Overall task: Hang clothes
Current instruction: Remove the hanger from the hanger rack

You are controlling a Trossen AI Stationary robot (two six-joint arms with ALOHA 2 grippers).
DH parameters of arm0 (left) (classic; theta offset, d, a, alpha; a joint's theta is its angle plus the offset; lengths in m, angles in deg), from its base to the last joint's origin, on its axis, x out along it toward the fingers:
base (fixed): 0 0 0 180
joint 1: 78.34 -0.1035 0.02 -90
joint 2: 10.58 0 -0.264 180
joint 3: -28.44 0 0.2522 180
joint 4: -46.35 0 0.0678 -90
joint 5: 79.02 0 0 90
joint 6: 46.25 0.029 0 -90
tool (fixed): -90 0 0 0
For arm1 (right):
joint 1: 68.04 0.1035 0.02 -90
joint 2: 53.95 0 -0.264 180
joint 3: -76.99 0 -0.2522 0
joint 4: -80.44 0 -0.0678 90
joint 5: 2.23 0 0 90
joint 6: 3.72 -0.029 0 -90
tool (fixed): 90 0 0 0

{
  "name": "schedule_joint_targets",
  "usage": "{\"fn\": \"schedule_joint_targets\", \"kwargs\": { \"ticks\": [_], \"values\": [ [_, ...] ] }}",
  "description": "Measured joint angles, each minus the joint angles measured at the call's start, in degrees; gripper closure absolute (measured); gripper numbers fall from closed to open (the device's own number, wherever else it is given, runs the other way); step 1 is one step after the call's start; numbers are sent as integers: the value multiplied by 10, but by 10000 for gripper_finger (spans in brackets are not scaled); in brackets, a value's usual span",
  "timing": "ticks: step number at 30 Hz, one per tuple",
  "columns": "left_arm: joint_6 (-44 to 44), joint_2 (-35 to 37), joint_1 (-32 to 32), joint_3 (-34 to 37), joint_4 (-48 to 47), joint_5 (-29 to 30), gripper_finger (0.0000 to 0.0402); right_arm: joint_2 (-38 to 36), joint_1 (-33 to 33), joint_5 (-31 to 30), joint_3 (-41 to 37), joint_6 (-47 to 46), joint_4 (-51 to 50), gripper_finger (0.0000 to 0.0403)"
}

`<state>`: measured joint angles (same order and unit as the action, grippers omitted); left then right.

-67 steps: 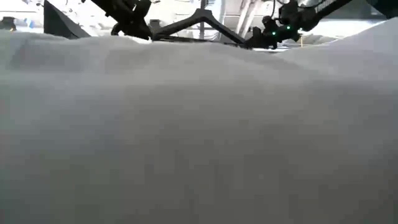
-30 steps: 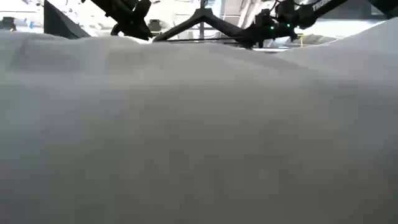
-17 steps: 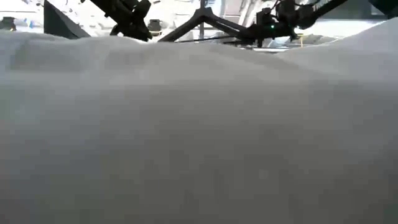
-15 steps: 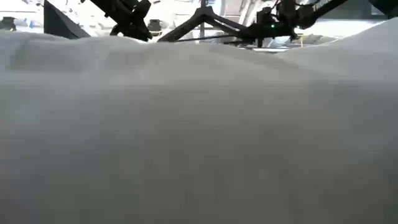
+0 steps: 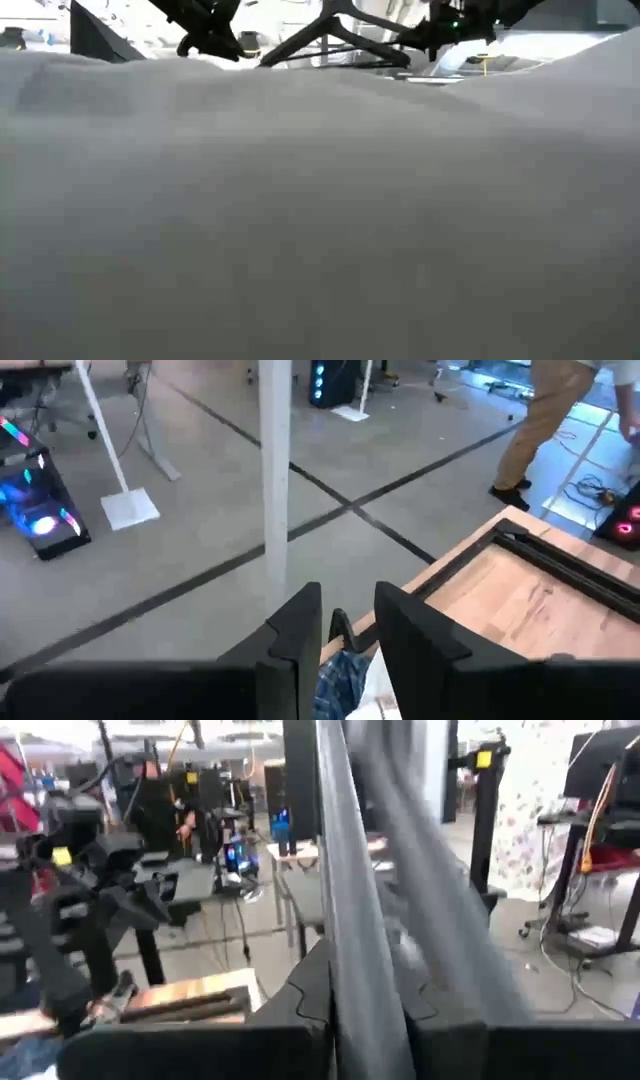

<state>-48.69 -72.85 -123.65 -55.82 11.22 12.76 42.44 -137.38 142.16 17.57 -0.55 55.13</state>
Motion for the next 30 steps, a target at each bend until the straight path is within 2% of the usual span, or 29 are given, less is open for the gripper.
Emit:
{"fn": "schedule_joint_targets", "kwargs": {
  "ticks": [5, 11, 18, 21, 25, 30],
  "values": [
    [-7, 30, 11, 0, -4, 3, 320, -39, 17, 1, 0, 28, -55, 383],
    [-4, 59, 29, 0, -30, 47, 320, -84, 39, -1, 1, 21, -87, 383],
    [-18, 83, 61, 0, -66, 72, 320, -117, 108, -2, 0, 14, -196, 383],
    [-58, 90, 96, 0, -98, 72, 320, -126, 142, -4, 0, 16, -236, 383],
    [-65, 91, 157, 0, -141, 82, 320, -139, 182, -10, -1, 14, -285, 383],
    [-64, 91, 225, 0, -166, 136, 320, -171, 223, -55, -72, -38, -301, 383]
  ]
}}
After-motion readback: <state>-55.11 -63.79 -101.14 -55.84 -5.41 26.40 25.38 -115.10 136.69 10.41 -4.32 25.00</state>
